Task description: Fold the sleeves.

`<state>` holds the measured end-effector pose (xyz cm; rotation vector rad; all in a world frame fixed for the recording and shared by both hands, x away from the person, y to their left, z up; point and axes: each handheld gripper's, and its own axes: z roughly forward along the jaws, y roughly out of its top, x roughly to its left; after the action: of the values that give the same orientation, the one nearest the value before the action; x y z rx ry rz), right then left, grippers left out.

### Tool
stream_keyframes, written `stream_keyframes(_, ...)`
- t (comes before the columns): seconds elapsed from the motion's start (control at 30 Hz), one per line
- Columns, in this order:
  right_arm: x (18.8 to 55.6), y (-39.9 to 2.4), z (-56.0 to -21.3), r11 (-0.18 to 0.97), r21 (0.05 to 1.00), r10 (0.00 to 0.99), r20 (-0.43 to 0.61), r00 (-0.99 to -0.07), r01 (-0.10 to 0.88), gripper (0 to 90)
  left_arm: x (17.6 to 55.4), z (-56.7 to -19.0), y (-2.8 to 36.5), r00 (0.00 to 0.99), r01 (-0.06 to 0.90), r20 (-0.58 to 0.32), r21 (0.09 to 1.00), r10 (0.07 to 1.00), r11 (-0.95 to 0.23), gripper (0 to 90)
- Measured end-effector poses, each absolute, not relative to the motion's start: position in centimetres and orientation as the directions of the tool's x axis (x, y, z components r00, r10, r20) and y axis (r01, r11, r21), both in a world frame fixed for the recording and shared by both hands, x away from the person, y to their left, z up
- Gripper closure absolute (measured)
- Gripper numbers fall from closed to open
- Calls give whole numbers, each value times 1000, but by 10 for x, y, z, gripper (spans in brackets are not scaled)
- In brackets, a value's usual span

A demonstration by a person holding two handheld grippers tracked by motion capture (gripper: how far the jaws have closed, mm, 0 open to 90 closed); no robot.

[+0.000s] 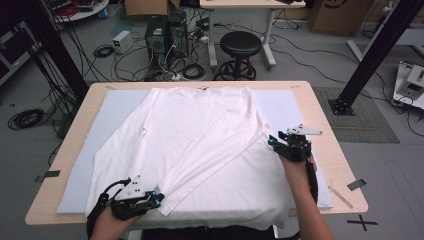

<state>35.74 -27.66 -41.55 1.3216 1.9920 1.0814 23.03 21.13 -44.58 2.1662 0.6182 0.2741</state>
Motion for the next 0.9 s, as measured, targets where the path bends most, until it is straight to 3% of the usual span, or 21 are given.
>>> stream_keyframes(0.03,357,-277,-416,206,836,919,14,-394,509,578,231,-445,212,849,337,-21,790,527,-512,658)
stream_keyframes(0.13,357,-277,-415,205,837,919,15,-395,508,573,234,-441,215,830,336,-17,813,557,-475,525)
stream_keyframes(0.3,358,-274,-415,212,840,914,11,-406,499,567,237,-433,223,803,323,-4,843,595,-431,470)
stream_keyframes(0.57,359,-272,-418,224,832,911,5,-411,508,563,231,-433,201,865,267,-14,860,502,-436,473)
stream_keyframes(0.63,359,-271,-418,227,829,912,4,-410,511,563,234,-437,186,893,249,-18,852,450,-460,481)
stream_keyframes(0.73,360,-268,-420,240,825,909,-5,-416,513,563,238,-444,171,913,248,-23,824,408,-510,605)
stream_keyframes(0.8,360,-266,-421,249,820,907,-11,-421,515,563,241,-452,163,917,247,-2,788,398,-564,761)
stream_keyframes(0.9,361,-264,-422,258,817,906,-19,-423,515,563,243,-449,160,912,255,6,776,411,-577,859)
